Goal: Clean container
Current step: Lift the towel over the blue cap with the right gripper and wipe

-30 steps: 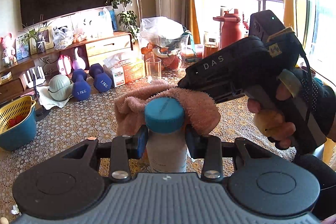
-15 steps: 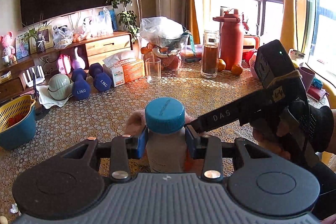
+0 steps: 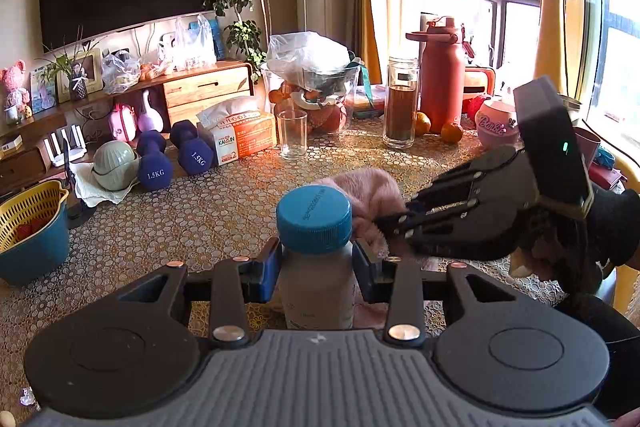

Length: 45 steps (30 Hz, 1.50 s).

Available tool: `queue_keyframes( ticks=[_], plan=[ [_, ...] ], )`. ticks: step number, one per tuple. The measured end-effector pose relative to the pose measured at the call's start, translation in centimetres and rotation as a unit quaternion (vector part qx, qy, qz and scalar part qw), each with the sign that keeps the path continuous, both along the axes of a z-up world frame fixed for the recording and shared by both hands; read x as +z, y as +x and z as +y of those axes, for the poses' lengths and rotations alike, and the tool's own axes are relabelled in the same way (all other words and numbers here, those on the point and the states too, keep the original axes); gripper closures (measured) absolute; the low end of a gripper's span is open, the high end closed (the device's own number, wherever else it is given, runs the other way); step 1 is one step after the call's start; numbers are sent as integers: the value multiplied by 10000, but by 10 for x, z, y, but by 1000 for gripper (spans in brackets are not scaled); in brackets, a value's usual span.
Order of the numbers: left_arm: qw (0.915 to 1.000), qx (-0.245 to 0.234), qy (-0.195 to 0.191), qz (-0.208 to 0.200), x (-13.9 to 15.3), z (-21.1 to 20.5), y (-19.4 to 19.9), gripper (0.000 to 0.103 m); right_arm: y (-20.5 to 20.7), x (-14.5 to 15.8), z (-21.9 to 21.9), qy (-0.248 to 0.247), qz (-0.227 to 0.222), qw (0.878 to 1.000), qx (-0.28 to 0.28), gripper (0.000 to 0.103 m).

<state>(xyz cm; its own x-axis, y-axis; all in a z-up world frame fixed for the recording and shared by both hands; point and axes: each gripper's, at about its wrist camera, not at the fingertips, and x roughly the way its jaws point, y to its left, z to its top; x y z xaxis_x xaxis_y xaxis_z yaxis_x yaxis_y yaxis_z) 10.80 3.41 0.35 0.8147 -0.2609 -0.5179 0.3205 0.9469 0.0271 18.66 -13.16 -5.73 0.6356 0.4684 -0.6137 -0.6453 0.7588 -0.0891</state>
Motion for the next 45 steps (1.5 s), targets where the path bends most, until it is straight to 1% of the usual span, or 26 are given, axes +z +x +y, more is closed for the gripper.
queue_keyframes(
  ticks=[3, 6, 10, 13, 15, 18, 20, 25, 29, 34, 39, 42, 45],
  plan=[
    [10000, 1, -2, 2, 0, 0, 0, 65, 9, 24, -21, 793, 228, 9963, -235, 95],
    [10000, 0, -1, 2, 0, 0, 0, 65, 11, 51, -35, 1483, 386, 9880, -209, 95],
    [10000, -1, 3, 3, 0, 0, 0, 65, 13, 82, -38, 2294, 551, 9718, 51, 95],
    [10000, -4, 6, 2, 0, 0, 0, 65, 5, 99, -33, 2651, 583, 9615, 423, 95],
    [10000, -2, 1, 1, 0, 1, 0, 65, -5, 108, -26, 2725, 550, 9577, 743, 95],
    [10000, -1, 5, -4, 0, 2, -1, 65, -18, 111, -12, 2605, 551, 9576, 1099, 95],
    [10000, -2, 5, -4, 0, 1, -1, 65, -23, 107, -3, 2489, 637, 9577, 1299, 95],
    [10000, 2, 8, -3, 0, 1, -1, 65, -31, 92, 13, 2217, 802, 9597, 1528, 95],
    [10000, 7, 5, -3, 1, 2, -1, 65, -23, 86, 12, 2299, 905, 9582, 1442, 96],
    [10000, -10, 25, -6, 2, 3, -2, 65, -19, 89, 9, 2306, 779, 9612, 1300, 96],
    [10000, -12, 29, -6, 2, 3, -2, 65, -7, 84, 5, 2399, 848, 9608, 1106, 96],
    [10000, -14, 28, -5, 1, 4, -2, 65, 4, 81, 2, 2493, 940, 9592, 941, 96],
    [10000, -10, 28, -5, 1, 4, -2, 65, 15, 73, -1, 2664, 1181, 9531, 817, 96]
  ],
)
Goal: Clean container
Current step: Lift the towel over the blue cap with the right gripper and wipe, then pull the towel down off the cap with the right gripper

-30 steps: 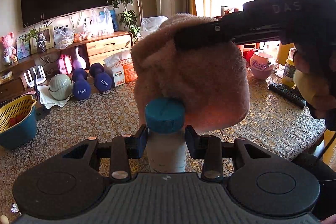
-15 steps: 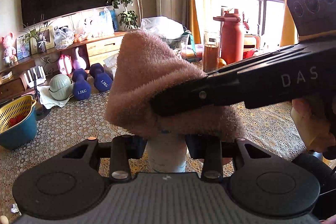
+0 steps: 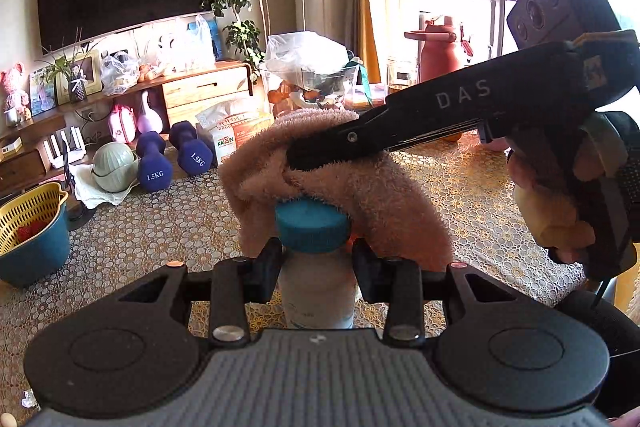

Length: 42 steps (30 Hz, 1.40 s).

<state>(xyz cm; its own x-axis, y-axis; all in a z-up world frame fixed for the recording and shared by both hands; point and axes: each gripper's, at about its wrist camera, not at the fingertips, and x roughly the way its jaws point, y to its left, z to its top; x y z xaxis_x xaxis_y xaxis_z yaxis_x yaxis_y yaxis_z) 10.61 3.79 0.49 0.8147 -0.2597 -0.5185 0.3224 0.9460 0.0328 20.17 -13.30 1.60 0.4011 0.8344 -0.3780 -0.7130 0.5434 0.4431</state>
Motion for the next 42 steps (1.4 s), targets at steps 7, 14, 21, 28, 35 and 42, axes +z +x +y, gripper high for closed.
queue_keyframes(
  ticks=[7, 14, 21, 28, 35, 42],
  plan=[
    [10000, 1, 1, 2, -1, -2, 1, 66, 17, -15, -8, 371, 547, 9977, -157, 96],
    [10000, 4, -18, 6, -1, -2, 1, 65, 32, -38, -12, 468, 1154, 9919, -268, 95],
    [10000, -21, 0, -1, -1, -5, 0, 65, 36, -59, -17, 742, 1668, 9829, -256, 95],
    [10000, -7, -17, 10, 0, -6, 0, 65, 33, -71, -24, 678, 1802, 9802, -460, 95],
    [10000, -8, -21, 11, 1, -5, 0, 65, 30, -95, -25, 343, 1968, 9786, -504, 95],
    [10000, -4, -19, 11, 1, -4, 1, 65, 5, -87, -2, -1033, 633, 9925, -165, 95]
  ],
)
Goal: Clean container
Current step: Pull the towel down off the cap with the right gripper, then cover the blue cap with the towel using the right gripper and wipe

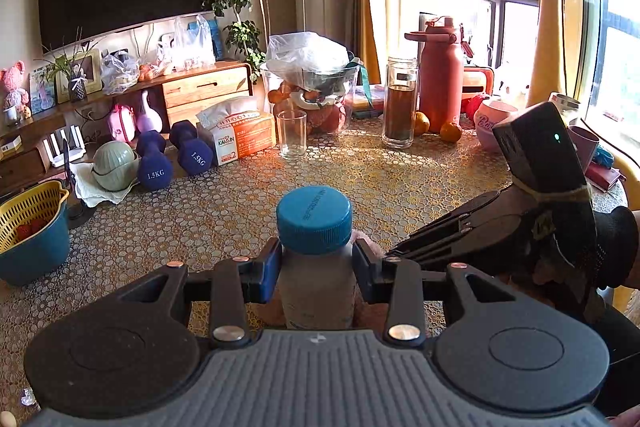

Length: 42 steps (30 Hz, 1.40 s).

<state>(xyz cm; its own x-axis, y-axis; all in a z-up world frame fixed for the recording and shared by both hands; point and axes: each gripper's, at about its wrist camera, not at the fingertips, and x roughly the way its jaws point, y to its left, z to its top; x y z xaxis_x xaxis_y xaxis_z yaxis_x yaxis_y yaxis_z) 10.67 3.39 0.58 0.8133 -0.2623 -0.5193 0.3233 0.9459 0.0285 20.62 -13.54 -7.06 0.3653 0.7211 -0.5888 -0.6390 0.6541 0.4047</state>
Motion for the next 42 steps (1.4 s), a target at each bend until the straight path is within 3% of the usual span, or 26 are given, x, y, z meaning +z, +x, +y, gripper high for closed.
queue_keyframes(
  ticks=[4, 7, 13, 19, 24, 30, 35, 42],
  plan=[
    [10000, 3, 14, 3, -1, 1, -1, 65, -20, 5, 11, -866, -986, 9908, 321, 95],
    [10000, 0, 19, 0, -1, 1, -1, 65, -25, 17, 10, -1217, -1465, 9817, -16, 96],
    [10000, 4, 15, 3, -1, 1, -1, 65, -12, 65, -31, 195, -1139, 9917, -559, 96],
    [10000, -2, 22, -2, -1, 1, -1, 65, -21, 111, -31, 1062, -1322, 9853, -188, 97],
    [10000, 0, 23, 0, -1, 2, -1, 65, -35, 120, -4, 1117, -1322, 9836, 505, 97],
    [10000, 1, 20, -2, -1, 2, -1, 65, -36, 100, 17, 1002, -847, 9870, 924, 97],
    [10000, 27, -1, 5, -1, 4, 0, 65, -25, 85, 16, 1222, -308, 9880, 889, 98],
    [10000, 8, 19, 75, -3, 3, 1, 69, -18, 83, 7, 1423, -184, 9876, 630, 98]
  ],
)
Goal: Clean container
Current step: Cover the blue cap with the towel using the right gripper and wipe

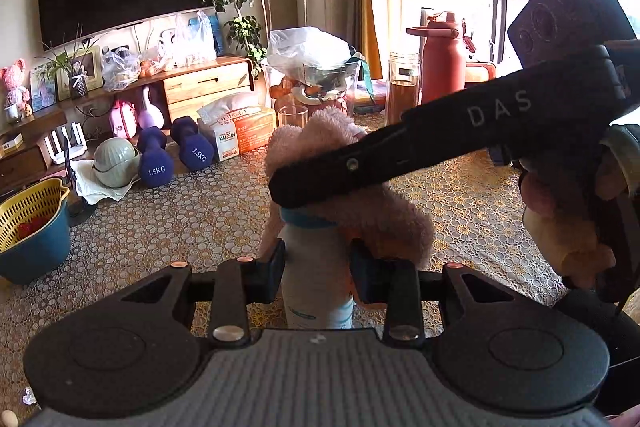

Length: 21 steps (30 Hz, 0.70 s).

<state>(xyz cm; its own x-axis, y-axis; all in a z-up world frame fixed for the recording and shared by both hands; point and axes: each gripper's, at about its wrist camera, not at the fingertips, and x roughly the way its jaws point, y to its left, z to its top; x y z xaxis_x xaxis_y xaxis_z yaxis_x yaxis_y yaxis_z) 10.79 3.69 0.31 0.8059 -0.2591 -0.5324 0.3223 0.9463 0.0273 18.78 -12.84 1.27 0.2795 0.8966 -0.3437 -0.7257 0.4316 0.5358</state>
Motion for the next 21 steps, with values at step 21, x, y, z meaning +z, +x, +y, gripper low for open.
queue_keyframes(
  ticks=[21],
  plan=[
    [10000, -39, 32, -53, 4, 3, 9, 68, 26, -10, -20, 597, 738, 9948, -361, 97]
  ],
)
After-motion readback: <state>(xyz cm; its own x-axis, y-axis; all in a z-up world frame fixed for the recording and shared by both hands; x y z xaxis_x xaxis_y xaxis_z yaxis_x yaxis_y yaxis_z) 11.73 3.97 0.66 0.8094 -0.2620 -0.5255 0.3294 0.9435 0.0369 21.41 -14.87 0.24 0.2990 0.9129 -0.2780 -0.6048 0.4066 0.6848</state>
